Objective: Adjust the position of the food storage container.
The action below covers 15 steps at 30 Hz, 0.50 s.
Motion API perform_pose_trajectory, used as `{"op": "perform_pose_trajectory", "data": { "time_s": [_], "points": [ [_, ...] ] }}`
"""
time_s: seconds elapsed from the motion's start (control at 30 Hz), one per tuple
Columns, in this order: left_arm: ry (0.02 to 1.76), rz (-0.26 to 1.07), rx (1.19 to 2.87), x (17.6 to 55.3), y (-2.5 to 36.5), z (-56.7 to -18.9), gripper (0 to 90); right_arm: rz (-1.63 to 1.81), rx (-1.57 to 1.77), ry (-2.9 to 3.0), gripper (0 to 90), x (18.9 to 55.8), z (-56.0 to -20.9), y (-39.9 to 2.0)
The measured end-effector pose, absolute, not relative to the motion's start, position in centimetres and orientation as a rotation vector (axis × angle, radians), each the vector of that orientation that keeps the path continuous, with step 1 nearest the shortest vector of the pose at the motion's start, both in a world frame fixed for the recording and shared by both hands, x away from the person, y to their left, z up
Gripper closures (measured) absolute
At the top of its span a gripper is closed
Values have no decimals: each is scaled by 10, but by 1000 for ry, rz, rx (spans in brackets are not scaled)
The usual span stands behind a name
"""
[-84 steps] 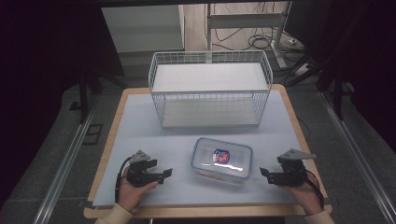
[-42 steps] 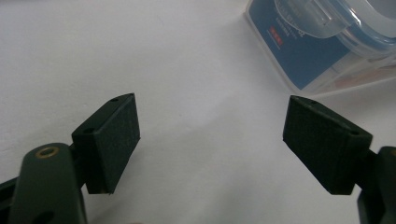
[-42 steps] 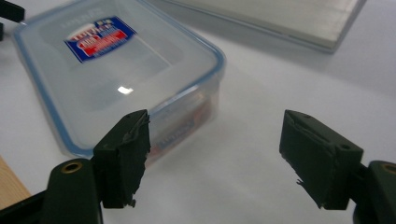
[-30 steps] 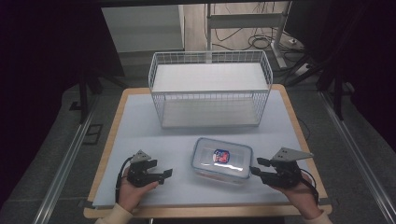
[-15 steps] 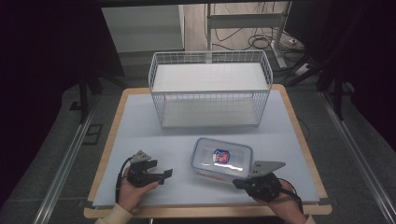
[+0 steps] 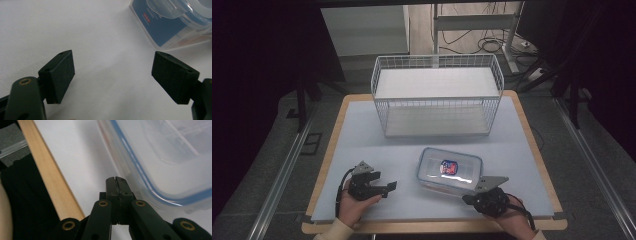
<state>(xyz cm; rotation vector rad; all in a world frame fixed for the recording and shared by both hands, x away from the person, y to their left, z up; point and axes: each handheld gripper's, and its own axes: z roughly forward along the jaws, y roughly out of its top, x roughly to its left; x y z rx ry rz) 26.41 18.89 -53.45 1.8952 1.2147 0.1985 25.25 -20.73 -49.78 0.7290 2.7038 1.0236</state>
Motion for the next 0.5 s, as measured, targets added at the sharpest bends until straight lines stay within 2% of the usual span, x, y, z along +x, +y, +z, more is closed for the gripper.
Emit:
{"op": "perform_pose_trajectory", "data": {
  "time_s": [0.5],
  "points": [
    [1215,197,1898,264,189,-534,185,1019,772,2648,900,263,-499,-221]
  ]
}}
